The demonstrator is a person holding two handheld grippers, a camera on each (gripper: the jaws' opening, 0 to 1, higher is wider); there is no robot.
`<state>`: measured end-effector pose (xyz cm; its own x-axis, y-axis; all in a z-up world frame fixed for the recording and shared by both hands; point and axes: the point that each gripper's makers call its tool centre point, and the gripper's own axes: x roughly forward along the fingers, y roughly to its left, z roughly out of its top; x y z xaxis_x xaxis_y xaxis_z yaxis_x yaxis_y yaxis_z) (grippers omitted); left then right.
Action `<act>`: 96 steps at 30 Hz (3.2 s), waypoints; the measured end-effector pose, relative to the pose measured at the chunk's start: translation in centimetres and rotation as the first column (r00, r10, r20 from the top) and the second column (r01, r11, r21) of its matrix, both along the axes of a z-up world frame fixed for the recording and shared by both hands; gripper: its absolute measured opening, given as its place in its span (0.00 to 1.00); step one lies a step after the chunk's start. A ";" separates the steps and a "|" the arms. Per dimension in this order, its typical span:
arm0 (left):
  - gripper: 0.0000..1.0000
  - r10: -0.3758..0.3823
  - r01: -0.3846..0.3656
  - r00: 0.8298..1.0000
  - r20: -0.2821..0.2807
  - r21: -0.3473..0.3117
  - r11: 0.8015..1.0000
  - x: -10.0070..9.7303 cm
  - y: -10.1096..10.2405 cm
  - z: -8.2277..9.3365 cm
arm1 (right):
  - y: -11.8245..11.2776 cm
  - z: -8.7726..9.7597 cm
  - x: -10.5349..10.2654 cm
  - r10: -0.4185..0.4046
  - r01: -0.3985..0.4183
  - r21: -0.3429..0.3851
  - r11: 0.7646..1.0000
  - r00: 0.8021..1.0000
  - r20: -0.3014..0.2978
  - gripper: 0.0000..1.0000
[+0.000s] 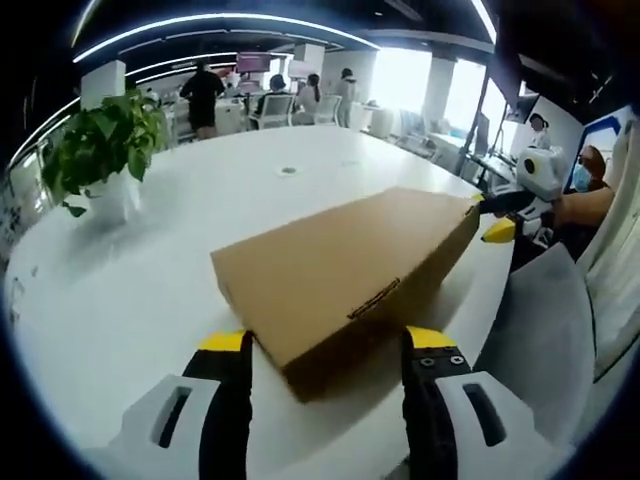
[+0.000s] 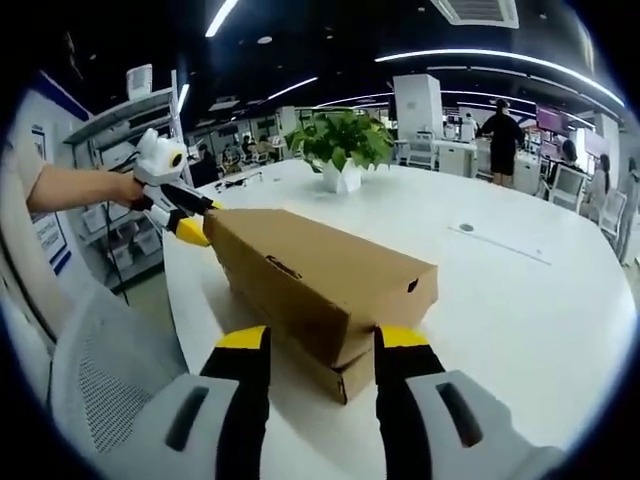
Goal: Operate the shoe box by opening the lid, removing the specified soft item, and placing it in the target area until the item is outside and the box remains undamaged.
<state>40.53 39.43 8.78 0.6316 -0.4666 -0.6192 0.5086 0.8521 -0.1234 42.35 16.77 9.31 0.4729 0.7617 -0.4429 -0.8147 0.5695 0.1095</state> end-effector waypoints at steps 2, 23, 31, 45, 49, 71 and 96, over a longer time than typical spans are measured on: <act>0.60 0.000 0.000 1.000 0.007 0.001 1.000 0.1 0.0 0.3 | 0.0 0.5 0.1 -0.001 0.001 0.005 1.000 1.000 0.005 0.38; 0.37 0.090 -0.098 0.988 0.128 0.054 0.994 3.0 1.7 3.9 | 0.3 4.3 2.6 0.006 -0.001 -0.043 0.999 0.994 0.111 0.36; 0.30 0.156 -0.164 0.973 0.169 0.033 0.986 4.3 2.3 4.8 | 0.4 5.2 3.6 0.006 0.001 -0.054 0.999 0.991 0.136 0.35; 0.16 0.215 -0.227 0.951 0.224 0.031 0.973 6.4 3.5 6.2 | 0.5 6.8 6.0 -0.010 0.020 -0.054 0.998 0.985 0.173 0.34; 0.13 0.225 -0.238 0.947 0.228 0.030 0.971 7.1 3.9 6.5 | 0.5 7.1 6.6 -0.015 0.024 -0.050 0.998 0.984 0.176 0.34; 0.00 0.280 -0.294 0.935 0.218 0.036 0.955 10.2 5.4 7.3 | 0.0 7.7 9.5 -0.080 0.079 0.014 0.997 0.986 0.149 0.25; 0.00 0.270 -0.285 0.936 0.226 0.039 0.958 12.9 5.6 7.8 | -1.8 1.6 10.7 -0.153 0.168 -0.121 0.978 0.980 0.128 0.09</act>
